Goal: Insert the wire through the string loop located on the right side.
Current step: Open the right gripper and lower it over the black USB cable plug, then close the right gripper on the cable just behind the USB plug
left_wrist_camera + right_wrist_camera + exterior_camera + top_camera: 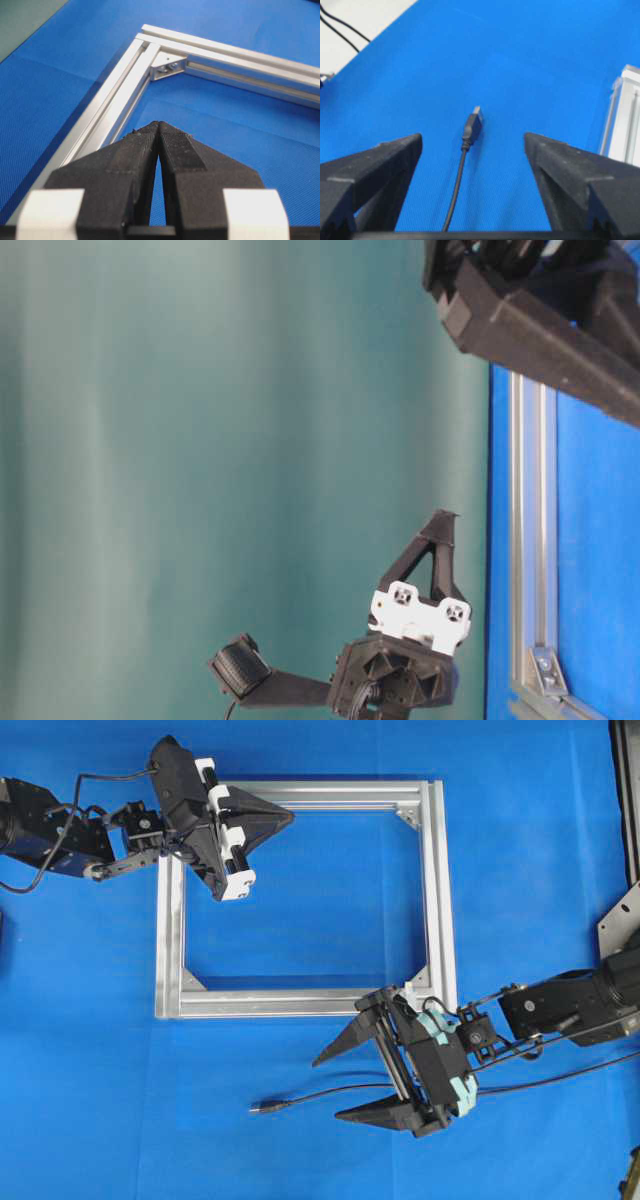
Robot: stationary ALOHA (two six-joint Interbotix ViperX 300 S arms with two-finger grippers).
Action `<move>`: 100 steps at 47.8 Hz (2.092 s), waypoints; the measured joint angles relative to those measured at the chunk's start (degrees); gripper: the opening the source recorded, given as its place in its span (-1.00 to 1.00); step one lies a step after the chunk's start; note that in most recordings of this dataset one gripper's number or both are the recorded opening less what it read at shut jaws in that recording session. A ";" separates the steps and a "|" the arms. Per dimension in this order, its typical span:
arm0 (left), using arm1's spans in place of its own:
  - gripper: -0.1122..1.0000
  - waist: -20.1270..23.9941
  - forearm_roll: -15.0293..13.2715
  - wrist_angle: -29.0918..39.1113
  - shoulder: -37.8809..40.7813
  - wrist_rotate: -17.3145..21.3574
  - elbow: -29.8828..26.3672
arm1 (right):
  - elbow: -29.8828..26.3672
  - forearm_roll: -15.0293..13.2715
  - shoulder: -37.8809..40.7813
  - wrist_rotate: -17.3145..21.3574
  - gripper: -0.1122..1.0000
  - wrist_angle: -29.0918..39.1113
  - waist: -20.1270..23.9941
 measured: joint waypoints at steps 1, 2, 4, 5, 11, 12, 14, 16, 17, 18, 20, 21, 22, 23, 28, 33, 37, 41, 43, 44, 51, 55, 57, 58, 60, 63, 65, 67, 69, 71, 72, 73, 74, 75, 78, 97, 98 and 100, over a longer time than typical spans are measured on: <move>-0.79 0.09 0.00 0.00 0.00 0.00 0.00 | 0.00 0.00 0.00 0.00 0.66 0.00 0.00; -0.79 0.00 0.00 0.00 0.00 0.00 0.00 | 0.00 0.00 0.00 0.00 0.64 0.09 0.00; -0.79 0.00 0.00 0.00 0.00 0.00 0.00 | -0.18 0.18 0.00 0.00 0.63 0.09 0.00; -0.79 0.09 0.00 0.00 0.00 0.00 0.00 | -0.18 0.35 0.00 0.00 0.64 0.18 0.00; -0.79 0.09 0.00 0.00 0.00 0.00 0.00 | -1.67 1.58 0.09 0.00 0.65 1.23 0.09; -0.79 0.00 0.00 0.00 0.00 0.00 0.00 | -2.11 1.76 0.18 0.00 0.65 1.58 0.18; -0.79 0.09 0.00 0.00 0.00 0.00 0.00 | -3.08 2.02 0.62 0.00 0.65 2.37 0.26; -0.79 0.00 0.00 0.00 0.00 0.00 0.00 | -3.96 2.29 0.97 0.00 0.65 2.99 0.44; -0.79 0.00 0.00 0.00 0.00 0.00 0.00 | -4.31 2.29 1.23 0.00 0.65 3.25 0.44; -0.79 0.09 0.00 0.00 0.00 0.00 0.00 | -4.83 2.37 1.58 0.00 0.65 3.69 0.53; -0.79 0.09 0.00 0.00 0.00 0.00 0.00 | -5.62 2.55 1.93 0.00 0.65 4.31 0.53; -0.79 0.00 0.00 0.00 0.00 0.00 0.00 | -5.98 2.55 2.11 0.00 0.65 4.66 0.62; -0.79 0.00 0.00 0.00 0.00 0.00 0.00 | -6.24 2.72 2.29 0.00 0.65 5.01 0.62; -0.79 0.09 0.00 0.00 0.00 0.00 0.00 | -6.50 2.81 2.46 0.00 0.65 5.19 0.62; -0.79 0.00 0.00 0.09 0.00 0.00 0.09 | -6.94 3.43 2.72 0.00 0.65 5.89 0.70; -0.79 0.00 0.00 0.09 0.00 0.00 0.09 | -6.94 4.31 3.34 0.00 0.65 6.15 0.70; -0.79 0.00 0.00 0.09 0.00 0.00 0.09 | -6.94 5.27 4.57 0.00 0.64 6.33 0.70; -0.79 0.00 0.00 0.09 0.00 0.00 0.09 | -7.21 6.33 6.33 0.00 0.64 6.42 0.70; -0.79 0.09 0.00 0.09 0.00 0.00 0.18 | -7.38 6.94 7.29 0.00 0.64 6.42 0.79; -0.79 0.00 0.00 0.00 0.00 0.00 0.09 | -7.56 7.29 7.65 0.00 0.64 6.42 0.88; -0.79 0.00 0.00 0.26 0.00 0.00 0.18 | -8.09 9.14 10.81 0.00 0.64 6.33 1.14; -0.79 0.09 0.00 0.44 0.00 0.00 0.18 | -8.35 9.67 11.78 0.00 0.64 6.33 1.32; -0.79 0.00 0.00 0.53 0.00 0.00 0.09 | -8.44 9.84 11.95 0.00 0.63 6.33 1.41; -0.79 0.00 0.00 0.44 0.00 0.00 0.18 | -8.44 9.84 12.04 0.00 0.63 6.33 1.41; -0.79 0.00 0.00 0.53 0.00 -0.09 0.09 | -8.44 9.93 12.13 0.00 0.61 6.24 1.49; -0.79 0.00 0.00 0.62 0.00 0.00 0.18 | -8.44 9.93 12.13 0.00 0.55 6.24 1.49; -0.79 0.09 0.00 0.62 0.00 0.00 0.18 | -8.44 9.93 12.13 0.00 0.51 6.24 1.49; -0.79 0.00 0.00 0.62 0.00 0.00 0.18 | -8.44 9.93 12.13 0.00 0.44 6.15 1.49; -0.79 0.00 0.00 0.62 0.00 0.00 0.18 | -8.44 9.93 12.13 0.00 0.36 6.24 1.49; -0.79 0.00 0.00 0.62 -0.09 -0.09 0.18 | -8.53 9.93 12.13 0.00 0.25 6.15 1.49; -0.79 0.09 0.00 0.70 0.00 0.00 0.09 | -8.53 9.93 12.13 0.00 0.18 6.24 1.49; -0.79 0.00 0.00 0.62 0.00 0.00 0.18 | -8.61 9.93 12.13 0.00 0.08 6.15 1.49; -0.79 0.09 0.00 0.62 -0.09 0.00 0.18 | -8.61 9.93 12.13 0.00 0.00 6.15 1.41; -0.79 0.00 0.00 0.62 0.00 0.00 0.18 | -8.70 9.93 12.13 0.00 -0.10 6.15 1.49; -0.79 0.09 0.00 0.62 0.00 0.00 0.18 | -8.79 9.93 12.13 0.00 -0.37 6.15 1.49; -0.79 0.00 0.00 0.62 0.00 0.00 0.18 | -8.88 9.67 12.13 -0.09 -0.85 5.98 1.41; -0.79 0.00 0.00 0.70 0.00 0.00 0.18 | -8.88 9.67 12.13 -0.09 -0.85 5.98 1.49; -0.79 0.09 0.00 0.70 0.00 0.00 0.18 | -8.96 9.67 12.13 -0.09 -0.85 5.98 1.41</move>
